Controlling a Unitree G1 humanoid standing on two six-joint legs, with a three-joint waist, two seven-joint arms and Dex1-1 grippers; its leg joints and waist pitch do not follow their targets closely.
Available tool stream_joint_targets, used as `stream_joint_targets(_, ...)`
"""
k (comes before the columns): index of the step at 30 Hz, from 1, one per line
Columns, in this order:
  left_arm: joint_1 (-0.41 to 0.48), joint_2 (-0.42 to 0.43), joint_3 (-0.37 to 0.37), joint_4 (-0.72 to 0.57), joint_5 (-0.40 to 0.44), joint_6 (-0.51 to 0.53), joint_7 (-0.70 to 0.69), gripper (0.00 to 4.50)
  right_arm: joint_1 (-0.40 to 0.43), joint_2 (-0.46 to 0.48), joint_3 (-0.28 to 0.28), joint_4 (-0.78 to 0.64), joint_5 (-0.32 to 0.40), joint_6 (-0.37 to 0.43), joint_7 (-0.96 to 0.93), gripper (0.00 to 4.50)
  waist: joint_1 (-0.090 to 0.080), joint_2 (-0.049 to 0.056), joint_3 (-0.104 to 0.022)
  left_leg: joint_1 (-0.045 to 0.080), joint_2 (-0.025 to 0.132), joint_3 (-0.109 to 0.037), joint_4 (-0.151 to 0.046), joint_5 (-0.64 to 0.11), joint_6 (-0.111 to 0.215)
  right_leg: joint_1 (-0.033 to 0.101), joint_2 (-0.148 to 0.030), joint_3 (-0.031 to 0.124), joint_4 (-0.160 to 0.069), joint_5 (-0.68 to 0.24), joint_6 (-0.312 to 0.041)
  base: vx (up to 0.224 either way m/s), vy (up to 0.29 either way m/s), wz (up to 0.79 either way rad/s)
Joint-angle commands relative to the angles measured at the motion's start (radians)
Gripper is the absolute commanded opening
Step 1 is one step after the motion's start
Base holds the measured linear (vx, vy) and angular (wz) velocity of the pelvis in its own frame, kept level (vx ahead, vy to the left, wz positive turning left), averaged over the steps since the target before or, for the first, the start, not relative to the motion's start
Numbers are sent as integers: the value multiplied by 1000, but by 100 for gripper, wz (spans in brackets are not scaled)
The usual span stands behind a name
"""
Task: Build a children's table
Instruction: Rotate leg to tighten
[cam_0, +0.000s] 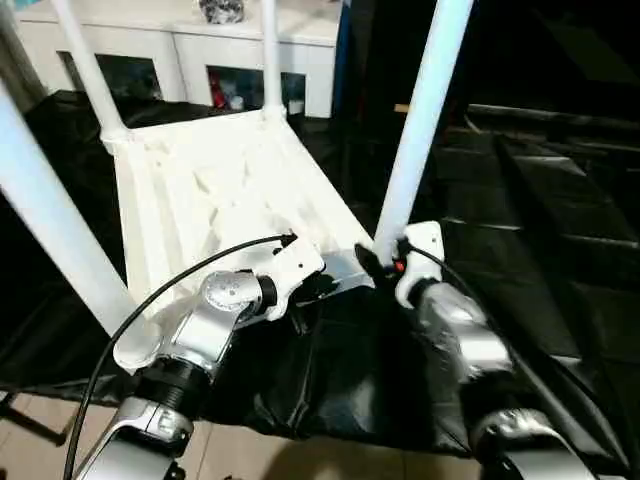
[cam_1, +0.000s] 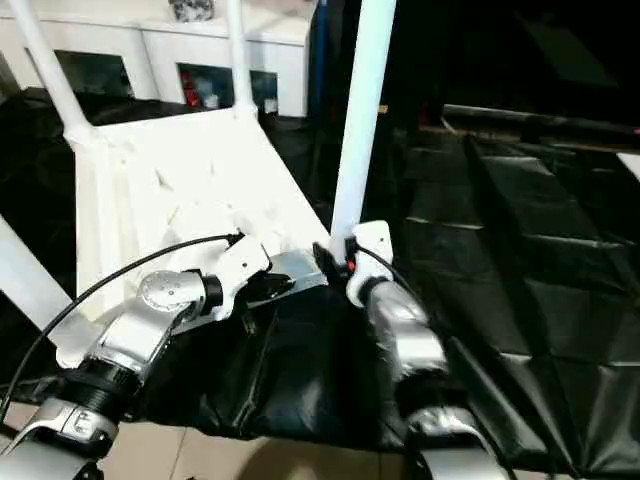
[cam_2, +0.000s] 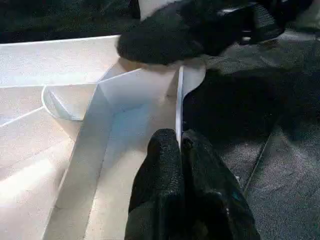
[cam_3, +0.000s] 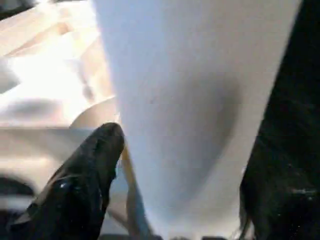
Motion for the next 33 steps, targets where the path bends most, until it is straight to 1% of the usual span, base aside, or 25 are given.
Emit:
stream_joint_targets(1, 0, -35, -53, -13, -24, -23, -5, 0, 26, 38, 124, -21, 5, 23, 147, 391, 3, 3, -51, -9, 26, -4, -52, -165, 51, 50, -77, 54, -74, -105, -187, 0, 0, 0)
stream_joint_targets(2, 0, -23, -52, -14, -24, -25, -15, 0, 53, -19, 127, -66, 19, 27, 205, 396, 8, 1, -51, -9, 26, -3, -51, -150, 61, 50, -78, 54, -73, -87, -195, 0, 0, 0)
stream_joint_targets(3, 0, -18, -50, -14, -24, -26, -18, 0, 66, -46, 125, -88, 28, 33, 232, 403, 13, -1, -51, -8, 27, -1, -49, -144, 69, 49, -78, 55, -72, -79, -196, 0, 0, 0)
stream_joint_targets(5, 0, -9, -47, -15, -24, -26, -24, 0, 90, -97, 116, -132, 47, 46, 283, 429, 19, -1, -51, -6, 28, -2, -49, -143, 71, 50, -77, 54, -71, -79, -197, 0, 0, 0)
stream_joint_targets(6, 2, 1, -42, -14, -24, -29, -32, 0, 128, -168, 95, -202, 78, 79, 362, 439, 26, -3, -48, -3, 28, 0, -49, -154, 79, 51, -74, 55, -74, -83, -194, 0, 0, 0)
stream_joint_targets(7, 2, 2, -41, -13, -24, -30, -33, 0, 134, -179, 92, -215, 82, 85, 376, 439, 26, -3, -48, -3, 28, 0, -49, -154, 79, 51, -74, 55, -74, -83, -194, 0, 0, 0)
stream_joint_targets(8, 5, 7, -39, -13, -24, -33, -38, 0, 156, -218, 83, -249, 93, 97, 414, 446, 26, -3, -47, -9, 28, -3, -51, -164, 83, 54, -76, 52, -75, -109, -184, 0, 0, 0)
stream_joint_targets(10, 9, 13, -38, -16, -25, -35, -46, 0, 187, -269, 76, -290, 108, 107, 455, 446, 27, -6, -46, -9, 27, -3, -50, -175, 80, 50, -78, 52, -82, -165, -168, 0, 0, 0)
stream_joint_targets(11, 10, 15, -37, -18, -26, -36, -47, 0, 196, -285, 74, -301, 113, 109, 468, 446, 28, -6, -47, -9, 26, -2, -49, -173, 80, 51, -78, 52, -84, -176, -165, 0, 0, 0)
stream_joint_targets(12, 13, 20, -40, -20, -29, -40, -59, 0, 211, -310, 60, -314, 119, 114, 479, 446, 28, -7, -47, -12, 25, -2, -48, -168, 82, 51, -77, 52, -85, -188, -160, 0, 0, 0)
stream_joint_targets(13, 17, 29, -45, -24, -36, -47, -76, 0, 226, -336, 38, -325, 128, 117, 480, 446, 29, -9, -49, -11, 25, -3, -46, -159, 85, 51, -78, 51, -84, -183, -157, 0, 0, 0)
stream_joint_targets(15, 22, 39, -52, -29, -47, -60, -102, 0, 233, -351, 13, -328, 136, 117, 466, 446, 27, -7, -49, -13, 25, -4, -46, -148, 88, 50, -77, 50, -82, -168, -163, 0, 0, 0)
stream_joint_targets(16, 25, 44, -56, -32, -52, -68, -116, 0, 237, -358, 4, -332, 142, 121, 460, 446, 25, -9, -50, -14, 25, -4, -45, -143, 86, 50, -77, 49, -81, -162, -168, 0, 0, 0)
stream_joint_targets(18, 30, 51, -60, -39, -63, -75, -142, 0, 243, -367, -14, -340, 152, 128, 450, 446, 23, -8, -49, -13, 25, -3, -44, -139, 89, 49, -76, 49, -82, -164, -170, 0, 0, 0)
stream_joint_targets(19, 36, 58, -63, -50, -80, -84, -173, 0, 250, -372, -29, -354, 164, 138, 443, 446, 23, -4, -50, -13, 25, -3, -44, -136, 88, 49, -76, 49, -81, -159, -172, 0, 0, 0)
stream_joint_targets(21, 45, 69, -64, -71, -110, -105, -222, 0, 252, -368, -55, -367, 180, 143, 418, 446, 23, -3, -50, -12, 26, -3, -45, -132, 91, 48, -76, 50, -78, -135, -178, 0, 0, 0)
stream_joint_targets(24, 48, 80, -61, -77, -110, -116, -224, 0, 247, -360, -67, -370, 187, 141, 397, 446, 26, 0, -50, -11, 26, -3, -45, -138, 87, 47, -75, 49, -77, -135, -185, 0, 0, 0)
stream_joint_targets(26, 54, 83, -38, -89, -131, -117, -210, 0, 236, -354, -65, -360, 185, 141, 379, 446, 27, -2, -49, -12, 26, -2, -45, -144, 82, 47, -76, 48, -79, -148, -184, 0, 0, 0)
stream_joint_targets(27, 59, 87, -21, -107, -152, -110, -214, 0, 226, -352, -60, -347, 173, 135, 363, 446, 29, -2, -48, -11, 26, -3, -45, -153, 75, 47, -78, 48, -80, -176, -177, 0, 0, 0)
stream_joint_targets(28, 64, 97, -17, -126, -162, -93, -230, 0, 217, -351, -59, -334, 166, 132, 353, 446, 28, -2, -48, -12, 26, -3, -46, -153, 73, 48, -78, 48, -79, -181, -175, 0, 0, 0)
stream_joint_targets(29, 69, 111, -16, -149, -171, -74, -250, 27, 203, -349, -58, -313, 153, 128, 334, 449, 28, -1, -49, -12, 26, -3, -46, -148, 71, 47, -78, 49, -80, -182, -175, 0, 0, 0)
stream_joint_targets(30, 79, 133, -12, -183, -187, -42, -281, 55, 183, -345, -57, -282, 131, 116, 299, 450, 24, -16, -51, -15, 24, -2, -46, -130, 65, 50, -77, 48, -74, -170, -177, 0, 0, 0)
stream_joint_targets(31, 88, 149, -8, -207, -198, -22, -301, 55, 166, -339, -58, -260, 122, 109, 278, 450, 25, -9, -52, -15, 24, -3, -45, -112, 64, 48, -79, 48, -70, -162, -184, 0, 0, 0)
stream_joint_targets(32, 94, 159, -5, -223, -206, -8, -314, 55, 153, -333, -59, -243, 118, 105, 262, 450, 25, -9, -52, -15, 24, -3, -45, -112, 64, 48, -79, 48, -70, -162, -184, 0, 0, 0)
stream_joint_targets(33, 102, 172, -1, -245, -217, 9, -330, 60, 134, -325, -62, -222, 116, 100, 240, 450, 23, -6, -58, -15, 26, -1, -41, -66, 68, 46, -75, 50, -58, -70, -209, 0, 0, 0)
